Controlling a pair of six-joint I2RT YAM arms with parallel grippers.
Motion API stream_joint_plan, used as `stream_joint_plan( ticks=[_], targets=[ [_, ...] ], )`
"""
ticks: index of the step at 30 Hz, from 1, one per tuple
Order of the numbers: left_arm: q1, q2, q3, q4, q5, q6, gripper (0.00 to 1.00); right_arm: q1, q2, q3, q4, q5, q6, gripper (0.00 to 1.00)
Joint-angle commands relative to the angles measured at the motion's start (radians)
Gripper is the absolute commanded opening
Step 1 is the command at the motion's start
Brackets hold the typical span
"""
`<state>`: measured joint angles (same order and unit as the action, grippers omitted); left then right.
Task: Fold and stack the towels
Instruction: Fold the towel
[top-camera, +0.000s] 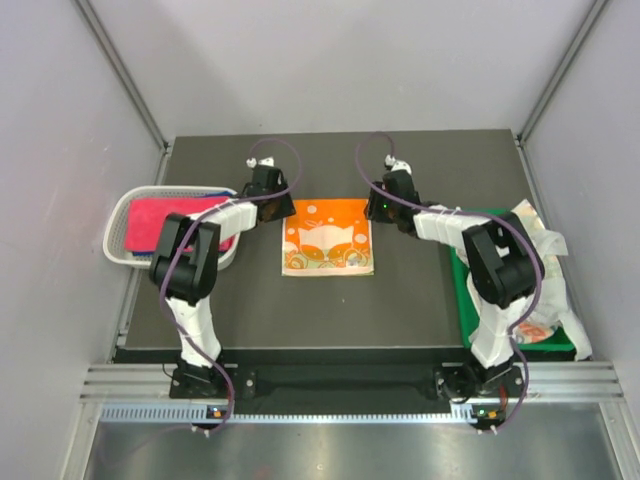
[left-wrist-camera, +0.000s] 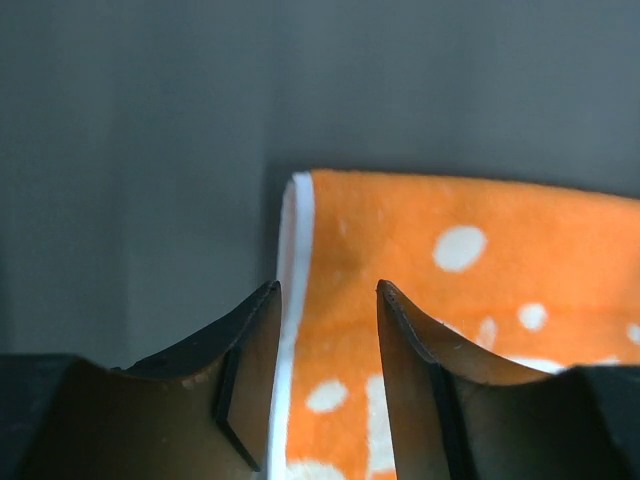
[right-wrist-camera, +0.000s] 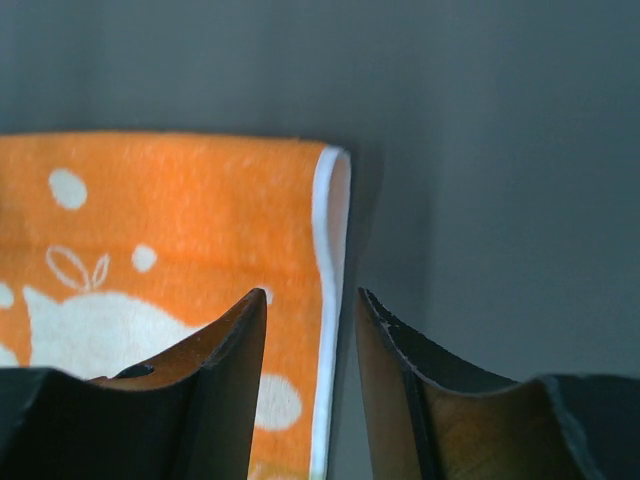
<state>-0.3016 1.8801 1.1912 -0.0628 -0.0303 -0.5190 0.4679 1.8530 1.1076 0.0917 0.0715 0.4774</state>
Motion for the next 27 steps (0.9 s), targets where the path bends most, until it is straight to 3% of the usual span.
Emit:
stream_joint_plan(
  ticks=[1, 11, 27],
  targets=[
    [0.007, 0.088, 0.088, -0.063, -0.085, 0.053, 0.48, -0.04, 0.066, 0.106, -0.043, -0.024, -0.034, 0.41],
    [0.01, 0.211, 0.229, -0.12, -0.152, 0.1, 0.47, -0.049, 0.215, 0.258, -0.087, -0.007, -0.082, 0.41],
    [0.005, 0.286, 0.231, -0.127, -0.152, 0.1, 0.36, -0.049, 0.244, 0.247, 0.015, 0.007, -0.103, 0.41]
  ],
)
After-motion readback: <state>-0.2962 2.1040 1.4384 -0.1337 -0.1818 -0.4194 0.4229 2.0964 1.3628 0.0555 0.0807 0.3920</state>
